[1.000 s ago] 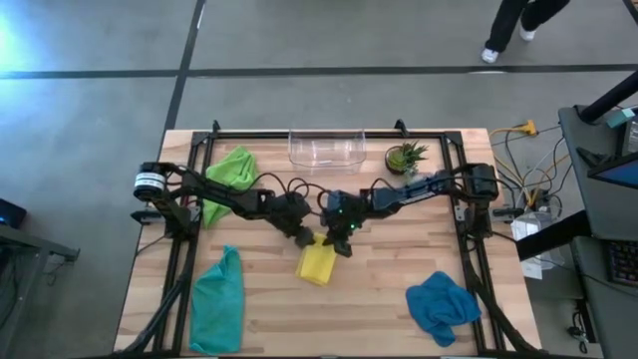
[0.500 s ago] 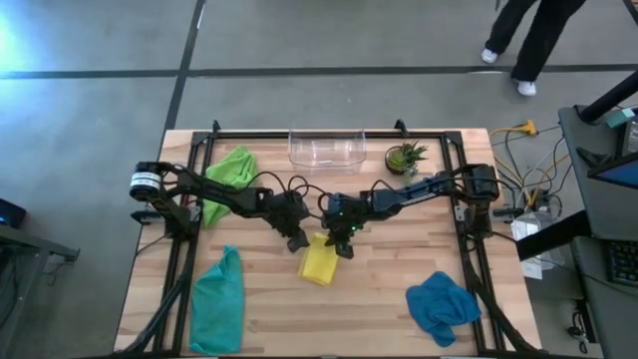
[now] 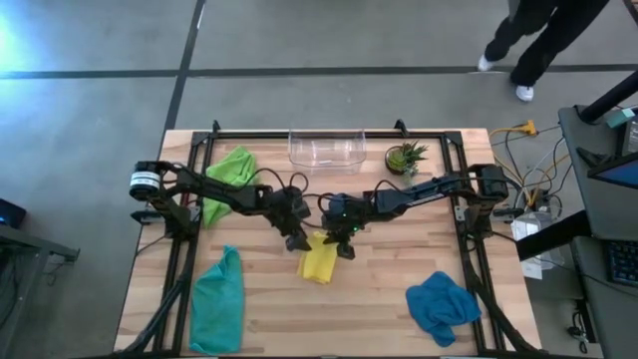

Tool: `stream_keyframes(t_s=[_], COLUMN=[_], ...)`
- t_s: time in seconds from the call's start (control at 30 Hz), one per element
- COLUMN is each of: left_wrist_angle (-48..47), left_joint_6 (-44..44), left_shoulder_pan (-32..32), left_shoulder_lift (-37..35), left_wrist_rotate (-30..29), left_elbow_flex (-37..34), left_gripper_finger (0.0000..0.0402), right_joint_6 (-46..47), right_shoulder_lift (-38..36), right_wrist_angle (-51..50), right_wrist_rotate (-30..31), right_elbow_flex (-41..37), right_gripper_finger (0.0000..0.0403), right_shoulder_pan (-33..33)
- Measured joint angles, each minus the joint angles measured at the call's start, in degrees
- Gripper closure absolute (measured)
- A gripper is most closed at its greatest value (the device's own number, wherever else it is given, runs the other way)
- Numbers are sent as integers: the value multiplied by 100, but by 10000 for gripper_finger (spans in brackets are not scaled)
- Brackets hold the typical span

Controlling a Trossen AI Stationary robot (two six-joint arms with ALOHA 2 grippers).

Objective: Fold microfiber towels
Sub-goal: Put the yellow microfiber towel into the transparent bin

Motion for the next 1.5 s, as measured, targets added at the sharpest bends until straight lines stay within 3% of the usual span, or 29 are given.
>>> stream_keyframes(t_s=[0.3, 0.7, 0.9, 1.23, 1.5], left_wrist_angle=[865, 662, 221, 236, 201], left_joint_6=[-3, 46, 177, 459, 920], left_shoulder_pan=[28, 26, 24, 22, -13], left_shoulder_lift=[0, 0, 0, 0, 0], left_wrist_rotate=[2, 306, 305, 256, 214], left_elbow_flex=[4, 7, 7, 7, 7], left_gripper_finger=[74, 139, 202, 383, 389], right_joint_6=[-164, -398, -400, -265, -61], right_shoulder_lift=[0, -9, -9, -9, -36], right_wrist_angle=[28, 28, 12, -36, -319], right_wrist_rotate=[85, 140, 222, 245, 157], right_elbow_flex=[10, 357, 363, 358, 378], right_gripper_finger=[390, 390, 390, 388, 311], right_shoulder_pan=[130, 147, 147, 128, -9])
